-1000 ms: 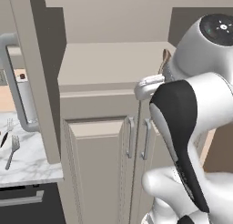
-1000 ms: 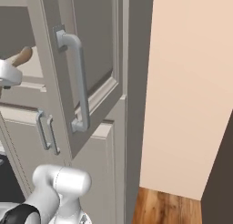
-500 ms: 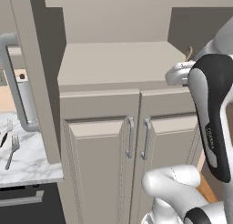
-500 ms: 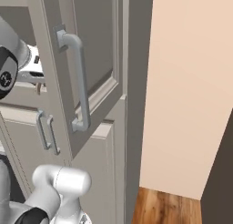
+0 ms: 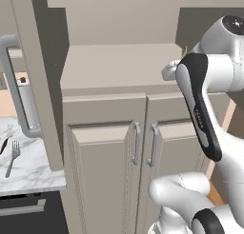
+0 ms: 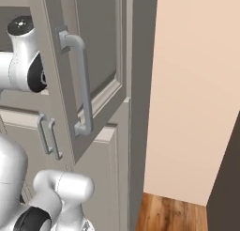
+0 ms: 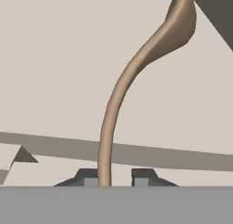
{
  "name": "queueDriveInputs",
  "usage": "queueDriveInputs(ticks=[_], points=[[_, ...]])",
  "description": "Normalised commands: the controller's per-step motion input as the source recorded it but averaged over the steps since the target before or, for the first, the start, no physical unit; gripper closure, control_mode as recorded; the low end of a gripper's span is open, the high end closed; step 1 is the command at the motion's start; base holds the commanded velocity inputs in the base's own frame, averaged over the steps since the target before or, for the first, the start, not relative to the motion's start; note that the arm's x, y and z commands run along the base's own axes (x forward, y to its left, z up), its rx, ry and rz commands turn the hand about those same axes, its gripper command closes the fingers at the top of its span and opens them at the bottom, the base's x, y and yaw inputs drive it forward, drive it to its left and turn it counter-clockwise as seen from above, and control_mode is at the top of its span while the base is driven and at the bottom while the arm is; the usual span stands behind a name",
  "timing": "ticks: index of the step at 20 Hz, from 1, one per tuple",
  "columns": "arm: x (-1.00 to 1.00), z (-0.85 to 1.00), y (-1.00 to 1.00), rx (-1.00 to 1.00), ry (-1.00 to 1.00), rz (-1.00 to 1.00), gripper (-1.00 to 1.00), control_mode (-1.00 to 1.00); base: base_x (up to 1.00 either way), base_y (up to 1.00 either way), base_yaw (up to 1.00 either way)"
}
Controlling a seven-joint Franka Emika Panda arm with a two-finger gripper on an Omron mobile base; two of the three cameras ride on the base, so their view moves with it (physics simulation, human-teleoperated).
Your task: Organize the utensils by type. Pick up the wooden spoons from the counter and place them in the open cabinet. Then pick up the metallic utensils from the counter and place them in the open drawer.
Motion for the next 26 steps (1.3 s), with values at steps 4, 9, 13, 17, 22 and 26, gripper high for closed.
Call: queueDriveInputs(ticks=[4, 9, 13, 17, 22, 26], points=[[0.84, 0.0, 0.0, 0.0, 0.05, 0.0, 1.0, -1.0, 0.0, 0.0, 0.0], [0.65, 0.0, -0.06, 0.0, 0.0, 0.0, 1.0, -1.0, 0.0, 0.0, 0.0], [0.59, -0.04, -0.07, 0.0, 0.0, 0.0, 1.0, -1.0, 0.0, 0.0, 0.0], [0.6, -0.21, -0.23, 0.0, 0.0, 0.0, 1.0, -1.0, 0.0, 0.0, 0.0], [0.65, -0.39, -0.29, 0.0, 0.0, 0.0, 1.0, -1.0, 0.0, 0.0, 0.0], [0.65, -0.38, -0.14, 0.0, 0.0, 0.0, 1.0, -1.0, 0.0, 0.0, 0.0]])
